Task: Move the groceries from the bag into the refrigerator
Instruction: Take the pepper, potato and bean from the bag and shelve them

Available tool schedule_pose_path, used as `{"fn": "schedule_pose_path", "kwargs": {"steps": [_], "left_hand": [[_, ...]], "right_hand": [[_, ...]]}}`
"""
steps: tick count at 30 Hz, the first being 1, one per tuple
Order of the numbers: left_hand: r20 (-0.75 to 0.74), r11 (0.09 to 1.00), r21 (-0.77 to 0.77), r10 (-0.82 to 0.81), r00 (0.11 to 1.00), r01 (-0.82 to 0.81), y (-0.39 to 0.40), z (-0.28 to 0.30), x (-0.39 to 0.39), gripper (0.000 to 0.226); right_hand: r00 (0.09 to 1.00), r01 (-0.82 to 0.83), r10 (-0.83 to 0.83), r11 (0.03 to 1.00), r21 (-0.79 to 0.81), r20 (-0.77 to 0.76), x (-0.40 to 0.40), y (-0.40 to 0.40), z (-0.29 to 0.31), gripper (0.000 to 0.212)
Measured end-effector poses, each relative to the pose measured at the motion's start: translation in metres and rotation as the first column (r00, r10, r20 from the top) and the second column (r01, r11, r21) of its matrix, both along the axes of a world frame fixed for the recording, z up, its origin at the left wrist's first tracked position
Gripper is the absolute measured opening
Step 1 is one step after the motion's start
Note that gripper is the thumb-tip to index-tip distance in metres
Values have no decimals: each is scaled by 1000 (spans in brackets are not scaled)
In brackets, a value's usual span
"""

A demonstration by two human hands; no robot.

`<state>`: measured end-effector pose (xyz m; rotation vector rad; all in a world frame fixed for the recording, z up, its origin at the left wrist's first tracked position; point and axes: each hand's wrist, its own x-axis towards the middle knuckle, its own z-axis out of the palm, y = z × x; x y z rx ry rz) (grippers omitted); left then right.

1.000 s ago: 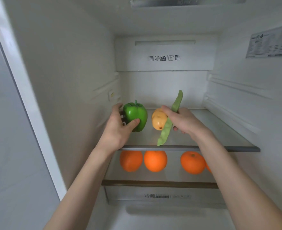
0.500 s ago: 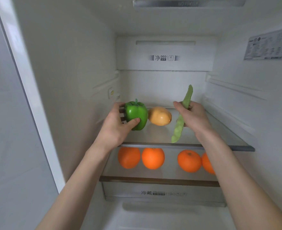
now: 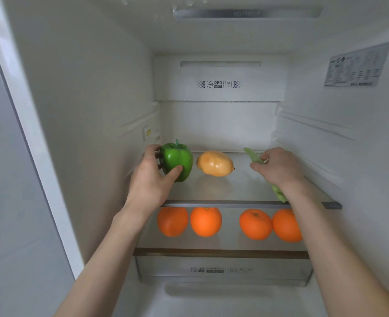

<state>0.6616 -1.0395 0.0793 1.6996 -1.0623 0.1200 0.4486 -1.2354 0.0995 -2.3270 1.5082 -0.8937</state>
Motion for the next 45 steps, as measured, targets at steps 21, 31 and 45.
{"fn": "schedule_pose_path", "kwargs": {"steps": [21, 31, 45], "left_hand": [[14, 998, 52, 25, 1000, -26, 0, -3, 1, 92], [68, 998, 24, 55, 996, -56, 4, -6, -8, 97], [125, 996, 25, 78, 989, -82, 17, -11, -15, 99]], "right_hand": [[867, -477, 486, 874, -97, 115, 45, 38, 13, 90], [959, -281, 263, 937, -206, -109, 47, 47, 0, 54], [970, -217, 186, 955, -204, -160, 49, 71, -7, 57]]}}
